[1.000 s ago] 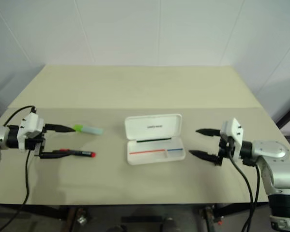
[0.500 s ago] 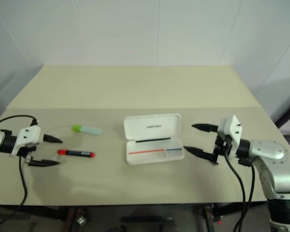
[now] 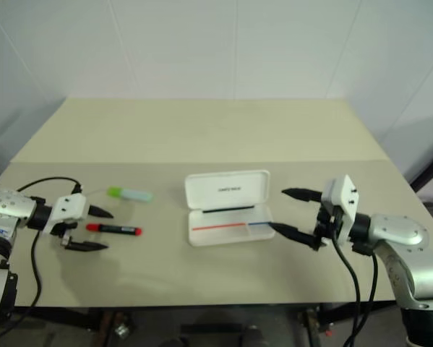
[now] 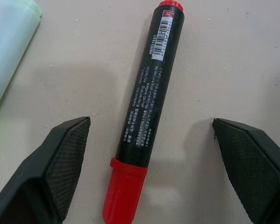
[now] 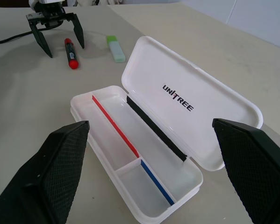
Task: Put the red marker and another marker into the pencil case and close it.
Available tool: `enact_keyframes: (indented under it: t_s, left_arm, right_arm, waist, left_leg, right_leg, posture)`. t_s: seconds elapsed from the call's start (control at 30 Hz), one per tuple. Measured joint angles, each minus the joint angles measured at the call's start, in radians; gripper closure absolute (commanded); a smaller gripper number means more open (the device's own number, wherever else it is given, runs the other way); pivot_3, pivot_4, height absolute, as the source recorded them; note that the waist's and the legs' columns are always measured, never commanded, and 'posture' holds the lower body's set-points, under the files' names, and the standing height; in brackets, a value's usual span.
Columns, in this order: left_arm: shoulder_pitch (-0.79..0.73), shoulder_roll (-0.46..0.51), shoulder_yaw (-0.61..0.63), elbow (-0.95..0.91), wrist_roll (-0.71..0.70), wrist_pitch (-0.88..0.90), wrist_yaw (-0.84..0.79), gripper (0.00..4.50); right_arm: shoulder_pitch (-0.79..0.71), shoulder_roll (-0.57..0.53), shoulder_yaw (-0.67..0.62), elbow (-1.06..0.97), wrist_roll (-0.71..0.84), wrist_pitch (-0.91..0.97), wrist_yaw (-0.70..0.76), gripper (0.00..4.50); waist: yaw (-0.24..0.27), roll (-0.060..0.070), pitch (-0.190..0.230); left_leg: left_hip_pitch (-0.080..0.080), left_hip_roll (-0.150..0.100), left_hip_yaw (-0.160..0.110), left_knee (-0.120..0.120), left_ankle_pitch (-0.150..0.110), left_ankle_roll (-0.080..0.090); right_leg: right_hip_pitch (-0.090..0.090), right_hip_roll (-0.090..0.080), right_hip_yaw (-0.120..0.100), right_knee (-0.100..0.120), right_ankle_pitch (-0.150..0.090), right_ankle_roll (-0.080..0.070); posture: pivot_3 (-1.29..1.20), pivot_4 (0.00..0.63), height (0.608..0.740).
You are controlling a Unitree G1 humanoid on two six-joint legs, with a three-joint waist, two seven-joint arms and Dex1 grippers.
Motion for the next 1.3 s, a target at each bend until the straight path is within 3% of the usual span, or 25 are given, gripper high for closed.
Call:
enact_keyframes:
  t_s: [0.37,0.4,0.67,0.97,1.3]
  left_arm:
    - [0.01,-0.033,0.039,0.003,-0.002,0.042,0.008,3.79]
    - [0.011,-0.033,0.044,0.002,-0.003,0.045,0.006,3.91]
    - [0.048,-0.037,0.099,-0.019,-0.036,0.037,-0.009,3.91]
    - [0.173,-0.077,0.122,-0.395,-0.189,0.113,-0.038,3.91]
    - [0.269,-0.138,0.116,-0.937,-0.352,0.625,0.068,3.91]
  right_arm:
    - [-0.007,-0.006,-0.014,-0.01,0.006,0.014,-0.009,0.0]
    - [-0.007,-0.007,-0.014,-0.009,0.004,0.013,-0.008,0.0]
    - [-0.006,-0.006,-0.013,0.019,-0.011,-0.018,0.009,0.0]
    - [0.013,-0.001,-0.012,0.048,-0.017,-0.049,0.016,0.0]
    - [0.003,0.023,0.032,0.111,-0.048,-0.118,0.04,0.0]
  waist:
    - [0.015,0.001,0.0]
    - [0.015,0.001,0.0]
    - [0.016,0.001,0.0]
    - [0.011,0.001,0.0]
    - [0.015,0.0,0.0]
  left_leg:
    - [0.0,0.0,0.002,0.001,0.006,0.006]
    - [0.0,0.0,0.002,0.001,0.006,0.006]
    - [0.0,0.001,0.002,-0.001,0.005,0.005]
    - [-0.001,0.002,0.002,-0.001,0.004,0.003]
    - [-0.001,0.002,0.002,0.001,0.004,0.003]
  right_leg:
    - [0.002,0.0,0.001,-0.003,-0.001,-0.011]
    - [0.002,0.0,0.001,-0.004,-0.001,-0.011]
    - [0.001,0.0,0.0,-0.002,0.003,0.0]
    - [0.0,0.0,0.0,-0.002,0.003,0.0]
    - [0.001,0.0,0.0,-0.002,0.002,0.0]
  posture:
    - [0.0,0.15,0.74]
    - [0.0,0.15,0.74]
    - [0.0,0.15,0.74]
    - [0.0,0.15,0.74]
    - [0.0,0.15,0.74]
